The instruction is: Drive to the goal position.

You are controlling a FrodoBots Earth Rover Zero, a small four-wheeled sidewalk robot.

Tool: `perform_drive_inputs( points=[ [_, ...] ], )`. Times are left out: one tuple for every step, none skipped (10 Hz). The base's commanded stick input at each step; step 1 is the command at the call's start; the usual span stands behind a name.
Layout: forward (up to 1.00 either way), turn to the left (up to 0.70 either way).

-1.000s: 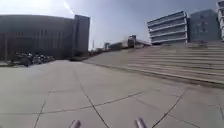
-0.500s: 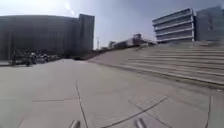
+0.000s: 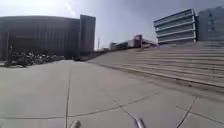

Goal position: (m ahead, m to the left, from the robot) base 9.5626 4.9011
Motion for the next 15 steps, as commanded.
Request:
perform_drive_inputs(
  points=[
    [1.00, 0.20],
    [1.00, 0.00],
    [1.00, 0.00],
    [1.00, 0.18],
    [1.00, 0.40],
    [1.00, 0.40],
    [1.00, 0.05],
    [1.00, 0.00],
    [1.00, 0.00],
    [1.00, 0.00],
    [1.00, 0.00],
    [1.00, 0.02],
    [1.00, 0.27],
    [1.00, 0.40],
    [1.00, 0.40]
  ],
)
